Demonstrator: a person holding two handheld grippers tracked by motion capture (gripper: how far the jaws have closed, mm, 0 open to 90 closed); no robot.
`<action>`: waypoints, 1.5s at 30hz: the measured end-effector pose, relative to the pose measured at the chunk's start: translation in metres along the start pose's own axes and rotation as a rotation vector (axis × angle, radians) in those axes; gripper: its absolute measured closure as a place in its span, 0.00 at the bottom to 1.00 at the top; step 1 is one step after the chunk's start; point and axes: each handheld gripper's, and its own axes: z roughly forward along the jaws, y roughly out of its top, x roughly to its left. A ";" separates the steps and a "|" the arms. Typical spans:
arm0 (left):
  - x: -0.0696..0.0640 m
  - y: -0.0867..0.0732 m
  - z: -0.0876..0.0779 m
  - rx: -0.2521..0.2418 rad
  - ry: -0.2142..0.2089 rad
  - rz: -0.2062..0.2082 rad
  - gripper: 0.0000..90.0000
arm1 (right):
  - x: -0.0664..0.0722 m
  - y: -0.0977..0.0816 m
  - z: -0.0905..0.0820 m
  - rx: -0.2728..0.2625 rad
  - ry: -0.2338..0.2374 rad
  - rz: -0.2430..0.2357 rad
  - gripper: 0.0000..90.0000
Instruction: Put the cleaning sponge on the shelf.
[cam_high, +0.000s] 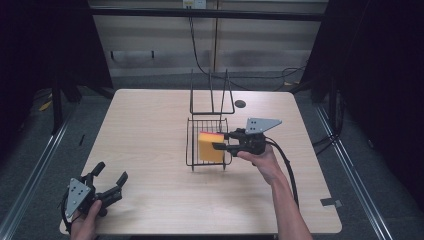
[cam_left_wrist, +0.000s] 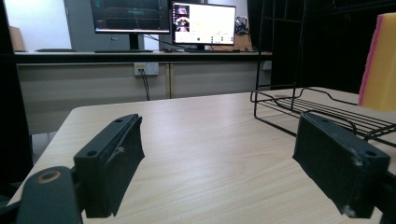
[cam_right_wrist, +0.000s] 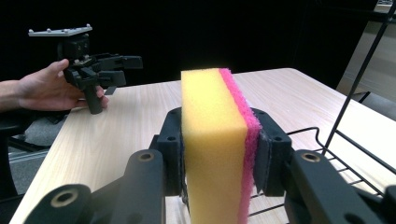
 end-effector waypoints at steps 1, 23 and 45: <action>0.000 0.000 0.000 0.000 -0.001 -0.001 0.17 | -0.001 -0.002 0.002 -0.003 0.009 0.004 0.68; 0.000 0.000 0.000 0.000 0.000 0.001 0.17 | -0.012 -0.017 0.016 0.006 0.037 0.033 0.68; 0.000 0.000 0.000 0.000 -0.002 0.001 0.17 | -0.018 -0.024 0.022 0.019 0.053 0.050 0.67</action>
